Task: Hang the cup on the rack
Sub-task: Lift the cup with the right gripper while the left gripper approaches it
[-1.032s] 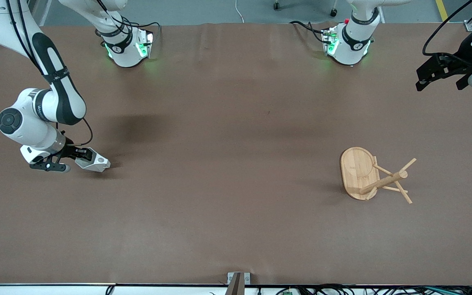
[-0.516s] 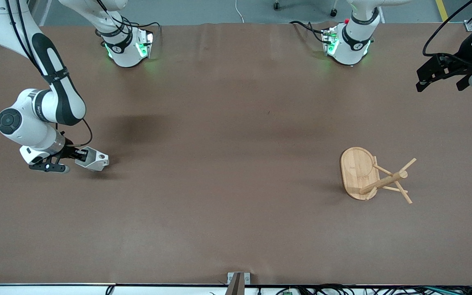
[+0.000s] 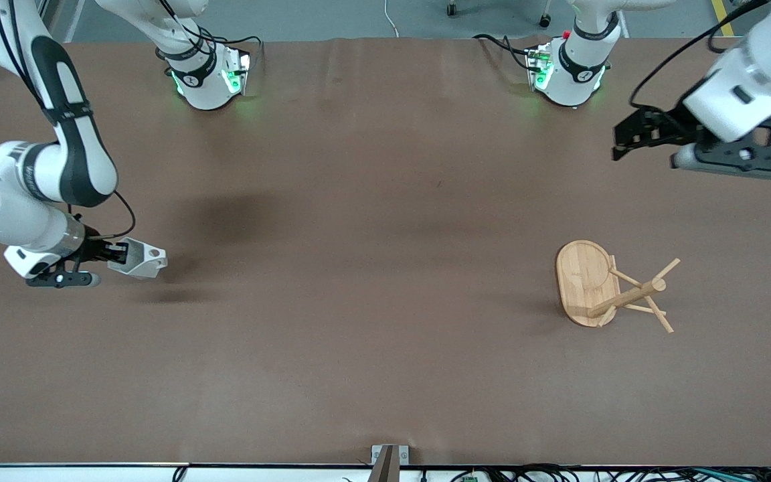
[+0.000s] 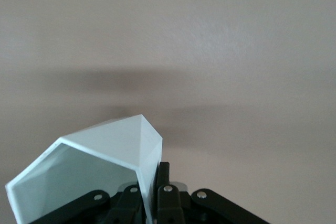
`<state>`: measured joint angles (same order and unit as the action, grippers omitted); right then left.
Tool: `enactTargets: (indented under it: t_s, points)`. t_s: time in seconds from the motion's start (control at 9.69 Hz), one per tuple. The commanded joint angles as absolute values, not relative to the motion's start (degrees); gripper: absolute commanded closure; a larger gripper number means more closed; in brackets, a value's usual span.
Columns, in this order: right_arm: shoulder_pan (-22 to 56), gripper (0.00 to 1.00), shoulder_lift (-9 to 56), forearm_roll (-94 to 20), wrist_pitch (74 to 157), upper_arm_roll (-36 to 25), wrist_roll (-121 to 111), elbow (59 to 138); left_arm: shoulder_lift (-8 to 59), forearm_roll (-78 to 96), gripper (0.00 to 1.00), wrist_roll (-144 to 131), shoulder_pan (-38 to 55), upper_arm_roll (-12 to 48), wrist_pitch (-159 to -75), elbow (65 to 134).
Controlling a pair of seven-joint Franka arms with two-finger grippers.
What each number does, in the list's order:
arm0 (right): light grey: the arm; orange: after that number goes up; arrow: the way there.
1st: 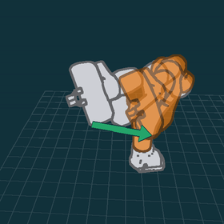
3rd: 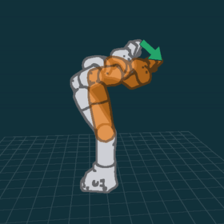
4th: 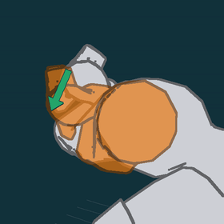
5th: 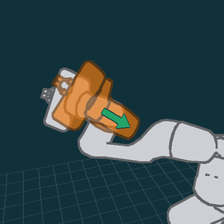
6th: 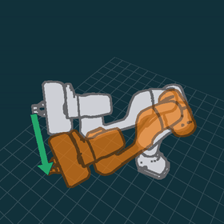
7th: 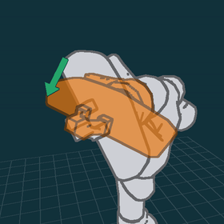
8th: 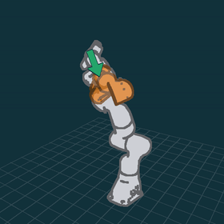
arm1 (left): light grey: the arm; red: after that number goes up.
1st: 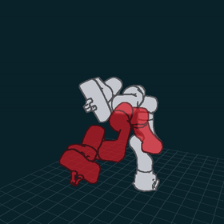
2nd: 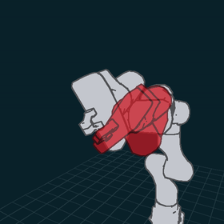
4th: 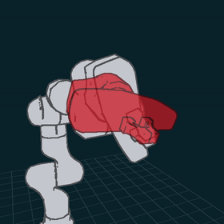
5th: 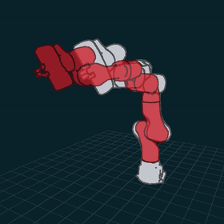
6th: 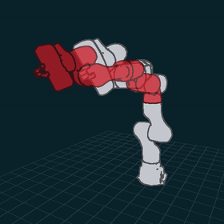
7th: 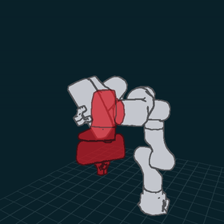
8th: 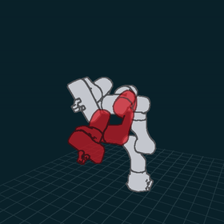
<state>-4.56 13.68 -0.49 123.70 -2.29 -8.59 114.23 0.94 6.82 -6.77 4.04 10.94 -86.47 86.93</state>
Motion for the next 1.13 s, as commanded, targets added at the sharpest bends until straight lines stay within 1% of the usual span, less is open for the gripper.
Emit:
enactTargets:
  t_s: [0.0, 0.21, 0.31, 0.52, 0.72, 0.93, 1.03]
  points:
    - [-2.7, 0.99, 9.2, -10.2, 112.4, -1.2, -9.0, 110.1, 3.2, 7.1, 0.0, -6.9, 8.6, 12.3, -87.5, 86.1]
    - [-2.2, 0.99, 5.4, -23.6, 106.8, 2.2, -9.1, 109.9, 3.6, 7.7, 0.0, -4.9, 12.1, 13.4, -89.2, 86.1]
    - [-2.1, 0.99, 4.9, -29.3, 105.5, 4.5, -9.0, 110.0, 3.6, 8.6, 0.0, -4.1, 13.5, 15.5, -89.4, 85.4]
    - [-1.7, 0.99, 5.0, -37.4, 104.0, 10.5, -9.6, 110.7, 4.5, 11.2, 0.0, -3.3, 15.3, 20.4, -92.0, 82.5]
    - [-1.3, 1.0, 4.8, -47.8, 104.1, 15.7, -9.6, 111.4, 5.2, 13.2, 0.0, -0.1, 16.3, 24.8, -97.0, 82.2]
    - [-0.2, 1.0, 4.8, -58.7, 101.6, 17.8, -9.4, 111.9, 7.5, 14.1, 0.0, 7.3, 16.4, 27.8, -100.1, 82.2]
    - [0.3, 1.0, 4.9, -64.0, 99.3, 17.9, -9.4, 112.6, 8.7, 14.0, 0.0, 9.8, 16.4, 28.9, -103.7, 82.4]
